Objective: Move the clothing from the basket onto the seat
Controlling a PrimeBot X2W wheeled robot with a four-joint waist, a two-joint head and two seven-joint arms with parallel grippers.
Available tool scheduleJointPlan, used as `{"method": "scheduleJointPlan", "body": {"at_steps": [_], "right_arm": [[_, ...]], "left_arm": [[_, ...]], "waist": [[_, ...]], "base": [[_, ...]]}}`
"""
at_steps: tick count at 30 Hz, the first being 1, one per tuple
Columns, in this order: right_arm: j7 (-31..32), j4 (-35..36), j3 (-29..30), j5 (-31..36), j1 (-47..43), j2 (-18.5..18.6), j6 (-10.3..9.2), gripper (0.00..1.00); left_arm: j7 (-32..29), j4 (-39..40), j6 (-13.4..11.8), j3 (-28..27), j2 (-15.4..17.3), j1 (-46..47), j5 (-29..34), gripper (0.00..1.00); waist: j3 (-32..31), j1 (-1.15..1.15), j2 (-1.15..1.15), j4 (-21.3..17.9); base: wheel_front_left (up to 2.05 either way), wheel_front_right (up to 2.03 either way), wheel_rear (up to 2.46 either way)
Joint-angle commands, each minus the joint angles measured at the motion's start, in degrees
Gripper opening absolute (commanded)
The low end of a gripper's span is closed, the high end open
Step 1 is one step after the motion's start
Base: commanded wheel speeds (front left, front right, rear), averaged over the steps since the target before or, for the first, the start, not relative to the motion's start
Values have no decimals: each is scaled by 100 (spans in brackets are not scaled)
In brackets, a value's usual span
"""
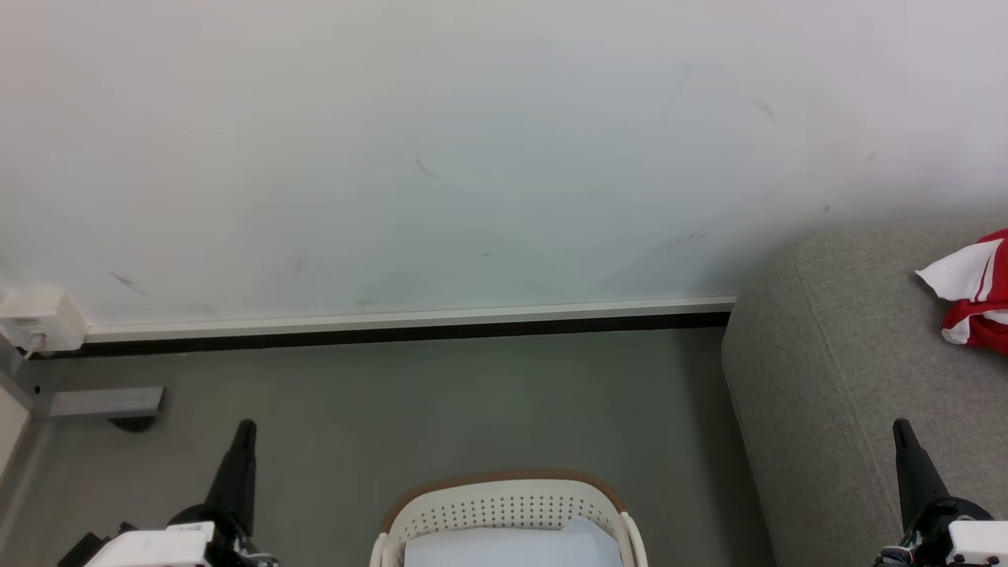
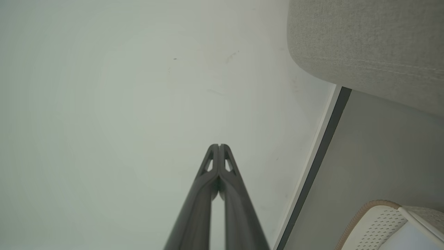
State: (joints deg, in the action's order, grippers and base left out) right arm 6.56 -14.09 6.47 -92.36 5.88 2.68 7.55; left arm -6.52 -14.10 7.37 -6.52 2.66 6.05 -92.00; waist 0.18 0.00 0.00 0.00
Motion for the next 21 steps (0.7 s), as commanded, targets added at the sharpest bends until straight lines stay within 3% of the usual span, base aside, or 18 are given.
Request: {"method": "scheduleJointPlan", "body": {"at_steps": [1, 21], "right_arm": [[17, 24, 22, -10, 75, 37, -13, 0], [16, 23, 21, -10, 74, 38, -12, 0]], "left_arm": [[-26, 16, 28, -15, 40, 46, -75, 0], [-25, 17, 29, -14, 40, 45, -76, 0]], "waist": [[0, 0, 0, 0], [0, 0, 0, 0]], "base": [[0, 0, 0], [0, 0, 0]]}}
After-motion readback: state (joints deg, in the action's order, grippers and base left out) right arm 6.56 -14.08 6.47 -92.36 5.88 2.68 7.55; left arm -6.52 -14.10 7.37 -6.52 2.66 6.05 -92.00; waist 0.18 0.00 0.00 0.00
